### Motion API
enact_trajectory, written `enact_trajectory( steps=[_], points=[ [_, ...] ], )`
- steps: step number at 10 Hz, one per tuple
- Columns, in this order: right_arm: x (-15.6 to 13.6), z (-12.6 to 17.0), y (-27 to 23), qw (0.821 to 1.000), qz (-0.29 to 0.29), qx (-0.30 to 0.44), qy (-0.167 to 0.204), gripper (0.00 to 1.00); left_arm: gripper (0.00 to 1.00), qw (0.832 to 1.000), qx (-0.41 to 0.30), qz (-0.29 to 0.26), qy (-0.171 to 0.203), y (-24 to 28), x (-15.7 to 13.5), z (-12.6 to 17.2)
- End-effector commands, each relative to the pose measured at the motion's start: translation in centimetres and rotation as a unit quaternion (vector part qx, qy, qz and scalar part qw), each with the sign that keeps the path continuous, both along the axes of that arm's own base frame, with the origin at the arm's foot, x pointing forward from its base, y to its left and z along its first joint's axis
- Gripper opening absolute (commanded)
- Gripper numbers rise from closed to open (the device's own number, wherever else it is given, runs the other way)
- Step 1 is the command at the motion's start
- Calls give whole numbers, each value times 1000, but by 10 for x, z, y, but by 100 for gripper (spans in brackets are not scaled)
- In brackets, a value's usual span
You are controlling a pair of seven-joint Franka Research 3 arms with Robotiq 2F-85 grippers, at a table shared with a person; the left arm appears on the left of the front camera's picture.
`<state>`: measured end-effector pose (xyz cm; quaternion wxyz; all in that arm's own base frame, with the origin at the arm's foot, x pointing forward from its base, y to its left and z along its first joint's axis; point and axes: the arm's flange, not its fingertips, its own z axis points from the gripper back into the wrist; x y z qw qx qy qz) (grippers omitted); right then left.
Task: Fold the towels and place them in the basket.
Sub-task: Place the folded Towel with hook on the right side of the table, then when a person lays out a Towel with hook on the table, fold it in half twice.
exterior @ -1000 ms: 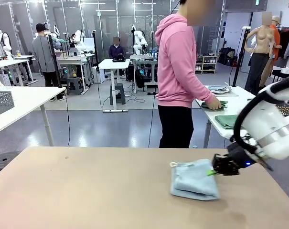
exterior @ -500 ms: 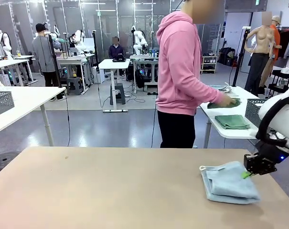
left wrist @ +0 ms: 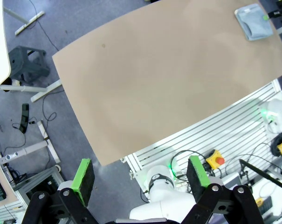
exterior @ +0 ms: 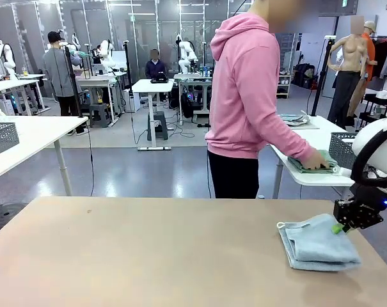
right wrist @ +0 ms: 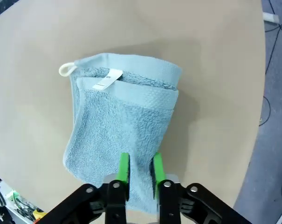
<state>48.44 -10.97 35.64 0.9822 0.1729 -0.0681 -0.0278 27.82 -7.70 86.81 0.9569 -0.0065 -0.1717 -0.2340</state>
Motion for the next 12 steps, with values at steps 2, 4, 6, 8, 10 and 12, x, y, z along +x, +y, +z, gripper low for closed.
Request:
enact_trajectory(
  steps=[2, 4, 6, 8, 10, 12],
  points=[
    [-9, 11, -1, 998, -31, -46, 4, 100, 100, 1000, 2, -5, 0, 2, -4, -1],
    [-12, 15, 2, 998, -35, -61, 5, 100, 100, 1000, 2, -5, 0, 2, -4, -1],
    [9, -1, 15, 996, -58, -67, -15, 100, 100, 1000, 2, -5, 0, 2, -4, -1],
    [-6, 13, -2, 999, -20, -49, -1, 100, 100, 1000, 2, -5, 0, 2, -4, -1],
    [-6, 13, -2, 999, -20, -49, -1, 100, 100, 1000, 2, -5, 0, 2, -4, -1],
    [-6, 13, -2, 999, -20, -49, -1, 100, 100, 1000, 2, -5, 0, 2, -4, -1]
  ],
)
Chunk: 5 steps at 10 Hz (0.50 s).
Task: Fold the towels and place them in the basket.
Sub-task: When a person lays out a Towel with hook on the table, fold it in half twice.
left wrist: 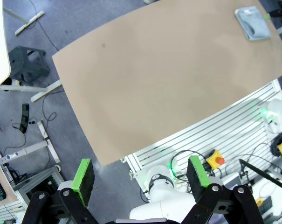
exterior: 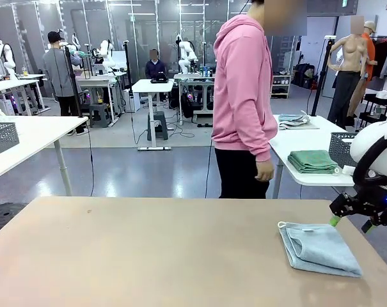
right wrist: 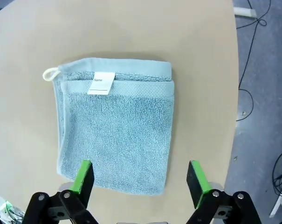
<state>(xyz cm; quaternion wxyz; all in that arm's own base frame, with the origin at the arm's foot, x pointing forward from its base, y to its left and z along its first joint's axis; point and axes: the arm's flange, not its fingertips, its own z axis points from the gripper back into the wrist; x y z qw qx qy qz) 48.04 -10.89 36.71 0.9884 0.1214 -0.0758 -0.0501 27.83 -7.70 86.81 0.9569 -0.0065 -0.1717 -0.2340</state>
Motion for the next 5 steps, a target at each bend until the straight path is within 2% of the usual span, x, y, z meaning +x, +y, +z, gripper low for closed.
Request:
enact_trajectory(
  steps=[1, 4, 5],
  points=[
    [-2, 3, -3, 1000, 7, 2, 1, 100, 100, 1000, 2, -5, 0, 2, -4, -1],
    [0, 0, 0, 1000, 0, 0, 0, 100, 100, 1000, 2, -5, 0, 2, -4, -1],
    [-22, 37, -6, 999, 10, 42, -4, 100, 100, 1000, 2, -5, 0, 2, -4, -1]
  ],
)
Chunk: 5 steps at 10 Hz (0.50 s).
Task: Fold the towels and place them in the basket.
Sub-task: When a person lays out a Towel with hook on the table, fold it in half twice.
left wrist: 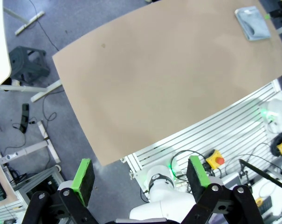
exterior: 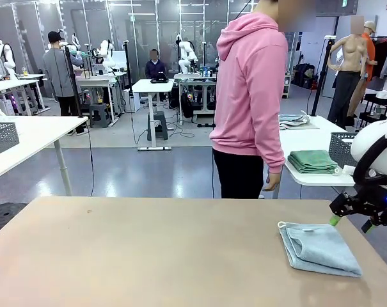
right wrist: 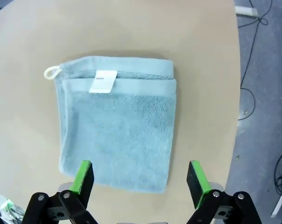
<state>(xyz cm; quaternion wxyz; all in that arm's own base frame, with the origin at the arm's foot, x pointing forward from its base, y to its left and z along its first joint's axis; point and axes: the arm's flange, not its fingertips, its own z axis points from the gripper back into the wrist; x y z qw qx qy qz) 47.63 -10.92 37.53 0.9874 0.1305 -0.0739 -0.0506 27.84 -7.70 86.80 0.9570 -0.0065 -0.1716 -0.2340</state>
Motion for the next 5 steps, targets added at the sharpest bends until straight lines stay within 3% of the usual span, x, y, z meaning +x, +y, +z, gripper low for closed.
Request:
enact_trajectory(
  steps=[1, 3, 5],
  points=[
    [-41, 83, -8, 999, 29, 19, -38, 100, 100, 1000, 2, -5, 0, 2, -4, -1],
    [-92, 200, -14, 992, 93, 32, -73, 100, 100, 1000, 2, -5, 0, 2, -4, -1],
    [-140, 273, -6, 985, 134, -19, -109, 100, 100, 1000, 2, -5, 0, 2, -4, -1]
  ],
)
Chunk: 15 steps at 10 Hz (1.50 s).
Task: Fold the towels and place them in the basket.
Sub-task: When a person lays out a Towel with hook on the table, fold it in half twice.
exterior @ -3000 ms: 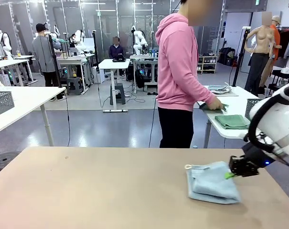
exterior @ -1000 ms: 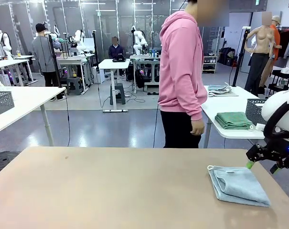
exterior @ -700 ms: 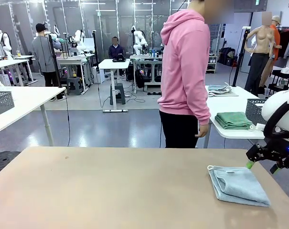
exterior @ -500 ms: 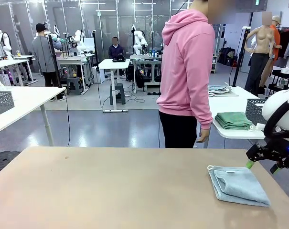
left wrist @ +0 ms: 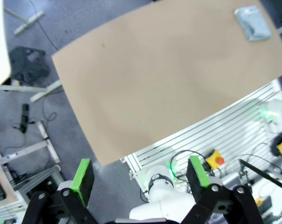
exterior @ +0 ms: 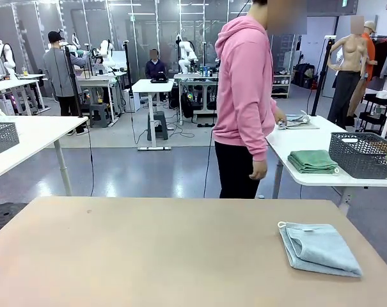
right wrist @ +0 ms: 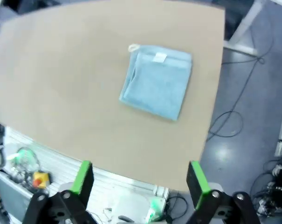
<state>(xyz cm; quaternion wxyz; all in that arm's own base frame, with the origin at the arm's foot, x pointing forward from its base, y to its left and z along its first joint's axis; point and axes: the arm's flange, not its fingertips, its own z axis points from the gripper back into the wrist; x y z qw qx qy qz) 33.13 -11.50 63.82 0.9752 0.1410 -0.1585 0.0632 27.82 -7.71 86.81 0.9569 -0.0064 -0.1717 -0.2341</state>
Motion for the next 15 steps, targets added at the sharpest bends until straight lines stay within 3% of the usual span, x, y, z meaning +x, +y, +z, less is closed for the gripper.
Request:
enact_trajectory(
  steps=[1, 3, 6, 7, 8, 9, 15],
  points=[
    [-23, 42, 14, 996, 55, -54, -37, 100, 100, 1000, 2, -5, 0, 2, -4, -1],
    [-68, 89, 42, 988, 59, -100, -99, 100, 100, 1000, 2, -5, 0, 2, -4, -1],
    [-114, 140, 51, 980, 26, -109, -164, 100, 100, 1000, 2, -5, 0, 2, -4, -1],
    [-116, 138, 51, 981, 18, -99, -165, 100, 100, 1000, 2, -5, 0, 2, -4, -1],
    [-108, 120, 47, 985, 9, -106, -136, 100, 100, 1000, 2, -5, 0, 2, -4, -1],
    [-122, 147, 51, 980, 43, -105, -165, 100, 100, 1000, 2, -5, 0, 2, -4, -1],
    [-122, 147, 51, 980, 43, -105, -165, 100, 100, 1000, 2, -5, 0, 2, -4, -1]
  ],
)
